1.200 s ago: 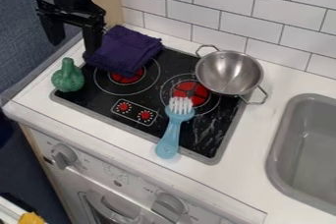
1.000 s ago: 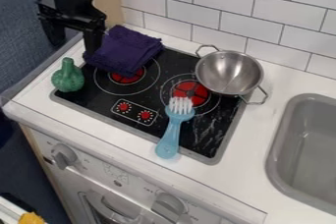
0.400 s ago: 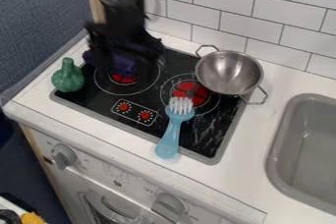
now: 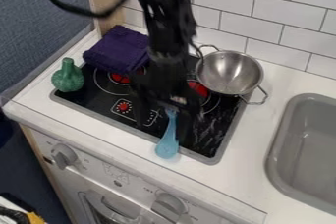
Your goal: Moved the blue brush in the middle of the two burner
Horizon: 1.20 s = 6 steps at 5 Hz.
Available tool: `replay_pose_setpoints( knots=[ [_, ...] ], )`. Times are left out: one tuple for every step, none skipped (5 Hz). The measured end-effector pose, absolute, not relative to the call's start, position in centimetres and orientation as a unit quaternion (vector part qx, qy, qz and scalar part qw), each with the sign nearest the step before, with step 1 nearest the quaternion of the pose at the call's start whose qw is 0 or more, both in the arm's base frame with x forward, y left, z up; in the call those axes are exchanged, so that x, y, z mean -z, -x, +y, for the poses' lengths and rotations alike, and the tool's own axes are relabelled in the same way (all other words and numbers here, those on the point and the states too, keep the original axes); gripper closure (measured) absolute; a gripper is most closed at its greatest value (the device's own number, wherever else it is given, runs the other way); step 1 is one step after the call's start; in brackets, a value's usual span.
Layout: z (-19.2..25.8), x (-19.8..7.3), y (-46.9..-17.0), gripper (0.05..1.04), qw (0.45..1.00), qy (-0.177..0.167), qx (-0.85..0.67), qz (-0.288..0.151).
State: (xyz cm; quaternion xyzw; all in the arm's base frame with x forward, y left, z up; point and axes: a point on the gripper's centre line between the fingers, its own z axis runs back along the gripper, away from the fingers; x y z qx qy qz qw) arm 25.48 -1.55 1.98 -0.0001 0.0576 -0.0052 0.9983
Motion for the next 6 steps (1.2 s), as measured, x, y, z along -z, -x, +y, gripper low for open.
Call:
replay_pose_setpoints(
  knots=[
    [-2.5, -0.4, -26.1, 0.083, 0.998, -0.002, -0.003, 0.057],
    [-2.6, -0.2, -26.5, 0.129, 0.999, -0.001, -0.023, 0.040],
    [-2.6, -0.3, -26.9, 0.334, 1.000, -0.002, -0.017, 0.000],
    [-2.5, -0.4, -26.7, 0.610, 1.000, -0.002, -0.015, -0.008],
    [-2.3, -0.4, -26.4, 0.734, 1.000, -0.006, -0.007, -0.008],
    [-2.0, -0.9, -25.5, 0.735, 1.000, -0.015, 0.004, 0.004]
  ],
)
